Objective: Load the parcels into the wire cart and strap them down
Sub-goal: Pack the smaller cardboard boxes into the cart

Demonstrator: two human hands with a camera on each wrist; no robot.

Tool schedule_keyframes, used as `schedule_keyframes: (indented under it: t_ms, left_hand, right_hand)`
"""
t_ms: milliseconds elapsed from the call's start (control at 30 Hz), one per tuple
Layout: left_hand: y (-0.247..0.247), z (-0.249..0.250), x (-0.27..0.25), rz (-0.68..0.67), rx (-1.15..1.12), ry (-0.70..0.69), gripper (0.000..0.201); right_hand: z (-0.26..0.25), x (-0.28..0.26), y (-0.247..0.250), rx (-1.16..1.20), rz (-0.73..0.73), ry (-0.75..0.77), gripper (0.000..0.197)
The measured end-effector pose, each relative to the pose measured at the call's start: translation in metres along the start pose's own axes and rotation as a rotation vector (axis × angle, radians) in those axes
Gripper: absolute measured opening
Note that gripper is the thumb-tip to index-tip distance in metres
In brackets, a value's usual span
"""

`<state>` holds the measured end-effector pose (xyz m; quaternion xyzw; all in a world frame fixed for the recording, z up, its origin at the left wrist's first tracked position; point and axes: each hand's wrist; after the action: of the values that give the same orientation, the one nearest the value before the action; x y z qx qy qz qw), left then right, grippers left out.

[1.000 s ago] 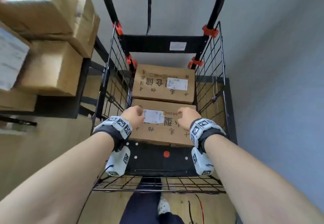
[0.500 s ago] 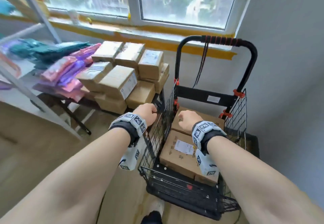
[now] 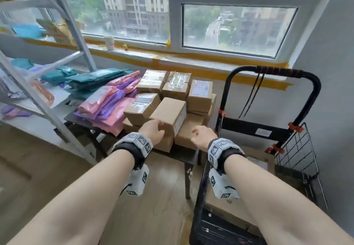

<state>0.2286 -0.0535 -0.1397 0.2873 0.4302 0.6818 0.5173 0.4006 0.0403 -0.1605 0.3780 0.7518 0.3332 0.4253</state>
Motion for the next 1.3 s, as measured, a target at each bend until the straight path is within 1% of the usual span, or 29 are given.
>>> schedule_keyframes:
  t_ms: [167, 300, 367, 500, 633, 867, 1033, 1100, 1200, 1300]
  left_hand:
    - [0.001, -0.058, 0.032, -0.073, -0.126, 0.056, 0.051]
    - [-0.008, -0.088, 0.054, -0.161, -0.17, 0.082, 0.05]
    - [-0.014, -0.099, 0.061, -0.205, -0.204, 0.089, 0.052]
    - [-0.02, -0.111, 0.071, -0.193, -0.327, 0.053, 0.059]
    - [-0.022, -0.115, 0.077, -0.159, -0.447, 0.009, 0.061]
    - [-0.024, -0.108, 0.081, -0.116, -0.656, 0.044, 0.044]
    - [-0.036, -0.1, 0.074, -0.068, -0.732, 0.059, 0.034]
    - [-0.04, -0.093, 0.069, -0.07, -0.753, 0.064, 0.032]
    - [-0.046, -0.081, 0.065, -0.083, -0.756, 0.032, 0.029]
    - [-0.053, -0.063, 0.061, -0.111, -0.803, 0.001, 0.026]
  right_hand:
    - [-0.048, 0.027, -0.02, 0.17, 0.017, -0.095, 0.051]
    - [-0.074, 0.048, -0.032, 0.356, 0.035, -0.199, 0.067]
    - [-0.081, 0.053, -0.038, 0.455, 0.039, -0.248, 0.071]
    - [-0.088, 0.06, -0.049, 0.677, 0.039, -0.331, 0.071]
    - [-0.094, 0.065, -0.058, 0.769, 0.016, -0.343, 0.062]
    - [-0.087, 0.062, -0.069, 0.946, 0.022, -0.353, 0.06]
    - [-0.071, 0.044, -0.069, 0.982, 0.016, -0.341, 0.058]
    - [-0.063, 0.034, -0.067, 0.989, 0.03, -0.337, 0.057]
    - [-0.049, 0.018, -0.061, 0.998, 0.059, -0.342, 0.054]
    - [-0.033, 0.004, -0.058, 1.017, 0.125, -0.358, 0.054]
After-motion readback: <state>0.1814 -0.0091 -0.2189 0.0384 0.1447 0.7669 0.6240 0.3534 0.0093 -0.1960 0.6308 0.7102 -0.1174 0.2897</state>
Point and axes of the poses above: each hand's wrist, its own x-axis towards the middle knuckle, its own y-axis out of the back of the hand, z = x × y, and after that the axes turned 13 degrees about -y, right-handed
